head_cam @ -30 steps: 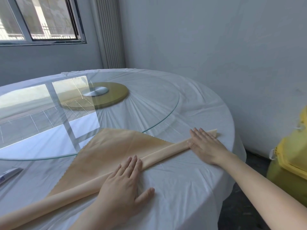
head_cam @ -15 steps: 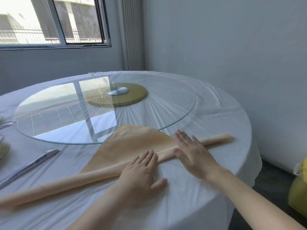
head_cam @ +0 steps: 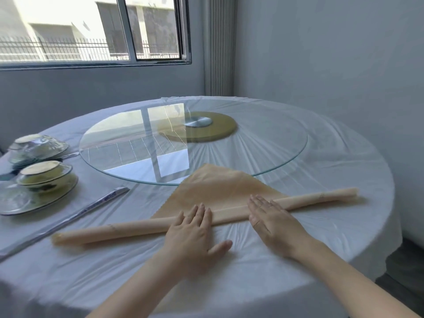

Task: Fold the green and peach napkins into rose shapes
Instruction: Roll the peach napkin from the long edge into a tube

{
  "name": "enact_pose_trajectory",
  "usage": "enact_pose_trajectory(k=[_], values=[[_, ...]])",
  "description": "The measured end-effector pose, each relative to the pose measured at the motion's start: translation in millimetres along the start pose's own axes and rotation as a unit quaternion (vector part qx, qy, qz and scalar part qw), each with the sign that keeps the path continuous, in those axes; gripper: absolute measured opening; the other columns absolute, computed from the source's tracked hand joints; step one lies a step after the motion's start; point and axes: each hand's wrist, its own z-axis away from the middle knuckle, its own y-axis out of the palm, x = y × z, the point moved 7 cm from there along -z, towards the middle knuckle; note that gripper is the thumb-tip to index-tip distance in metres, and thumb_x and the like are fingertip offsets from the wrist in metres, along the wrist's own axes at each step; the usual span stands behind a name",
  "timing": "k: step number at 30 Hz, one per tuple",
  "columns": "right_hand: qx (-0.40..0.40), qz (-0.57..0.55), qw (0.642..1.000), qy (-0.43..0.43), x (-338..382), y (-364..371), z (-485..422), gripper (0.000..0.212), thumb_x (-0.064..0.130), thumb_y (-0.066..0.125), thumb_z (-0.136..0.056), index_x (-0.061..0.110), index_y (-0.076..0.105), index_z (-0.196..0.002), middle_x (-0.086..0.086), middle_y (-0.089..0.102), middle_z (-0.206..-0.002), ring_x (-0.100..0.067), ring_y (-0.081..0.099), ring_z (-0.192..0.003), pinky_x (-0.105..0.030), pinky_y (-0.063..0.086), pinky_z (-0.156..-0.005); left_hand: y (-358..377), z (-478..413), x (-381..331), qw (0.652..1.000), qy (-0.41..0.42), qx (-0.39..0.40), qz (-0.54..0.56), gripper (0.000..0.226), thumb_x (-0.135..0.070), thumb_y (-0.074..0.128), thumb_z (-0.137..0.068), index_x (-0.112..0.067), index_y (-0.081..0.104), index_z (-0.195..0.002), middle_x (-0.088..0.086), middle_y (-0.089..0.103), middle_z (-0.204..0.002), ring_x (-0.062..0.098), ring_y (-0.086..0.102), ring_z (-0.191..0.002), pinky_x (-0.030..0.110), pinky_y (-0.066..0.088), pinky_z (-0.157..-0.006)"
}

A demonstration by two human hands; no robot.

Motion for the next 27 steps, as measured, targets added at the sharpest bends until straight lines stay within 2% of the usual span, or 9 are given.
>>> enact_pose_trajectory(k=[3,6,9,12,23,25,27], values=[[-0.011,0.017,1.000,-0.007,9,-2,-4,0.097,0.055,-0.018,-0.064,0.018,0.007,-0.150,0.003,0.002,-0.158,-0.006,-0.002,-0.144,-0.023,-0.005,-0.113,2,4,4,1.000,0.004,-0.002,0.014,0.087,-0.071,0.018,-0.087,-0.014,-0.005,-0.150,0.001,-0.009,-0.158,0.012,-0.013,-0.144,0.036,-0.004,-0.118],[-0.003,0.009,0.999,-0.052,37,0,-13,0.095,0.054,-0.017,-0.065,0.019,0.006,-0.150,0.004,0.001,-0.158,-0.007,-0.003,-0.144,-0.022,-0.006,-0.112,2,3,2,1.000,0.008,-0.013,0.027,0.088,-0.071,0.019,-0.087,-0.014,-0.004,-0.150,0.002,-0.007,-0.158,0.012,-0.011,-0.144,0.035,-0.002,-0.118],[0.001,0.011,0.996,-0.088,63,8,-23,0.095,0.053,-0.017,-0.065,0.019,0.007,-0.150,0.003,0.002,-0.158,-0.007,-0.003,-0.144,-0.022,-0.005,-0.112,2,2,3,0.999,0.019,-0.024,0.032,0.101,-0.079,0.004,-0.072,-0.014,-0.001,-0.150,0.002,-0.004,-0.159,0.012,-0.008,-0.145,0.033,0.000,-0.117],[0.004,0.012,0.997,-0.082,69,15,-27,0.096,0.053,-0.017,-0.063,0.019,0.008,-0.150,0.003,0.003,-0.158,-0.007,-0.003,-0.144,-0.022,-0.005,-0.113,2,2,9,0.998,0.029,-0.028,0.051,0.110,-0.078,-0.003,-0.061,-0.014,-0.001,-0.150,0.002,-0.005,-0.159,0.011,-0.008,-0.145,0.029,-0.001,-0.116],[0.014,0.007,0.997,-0.080,66,17,-26,0.095,0.054,-0.018,-0.063,0.023,0.005,-0.150,0.009,0.000,-0.157,-0.001,-0.005,-0.142,-0.016,-0.009,-0.107,6,33,64,0.999,0.006,-0.029,0.030,0.109,-0.084,-0.003,-0.062,-0.020,-0.006,-0.150,-0.003,-0.012,-0.157,0.007,-0.014,-0.142,0.025,-0.009,-0.113],[0.015,0.008,0.996,-0.082,66,16,-26,0.095,0.054,-0.018,-0.063,0.023,0.005,-0.150,0.009,-0.001,-0.157,-0.001,-0.006,-0.142,-0.016,-0.010,-0.107,5,37,72,0.999,-0.001,-0.025,0.034,0.112,-0.088,-0.003,-0.061,-0.021,-0.006,-0.150,-0.004,-0.013,-0.157,0.002,-0.018,-0.138,0.021,-0.011,-0.110],[0.014,0.006,0.996,-0.083,66,16,-26,0.095,0.054,-0.018,-0.063,0.023,0.006,-0.150,0.009,-0.001,-0.157,-0.001,-0.006,-0.142,-0.016,-0.010,-0.107,4,41,77,0.999,-0.005,-0.025,0.035,0.110,-0.081,-0.007,-0.057,-0.021,-0.007,-0.150,-0.005,-0.013,-0.157,-0.002,-0.021,-0.131,0.021,-0.011,-0.110]])
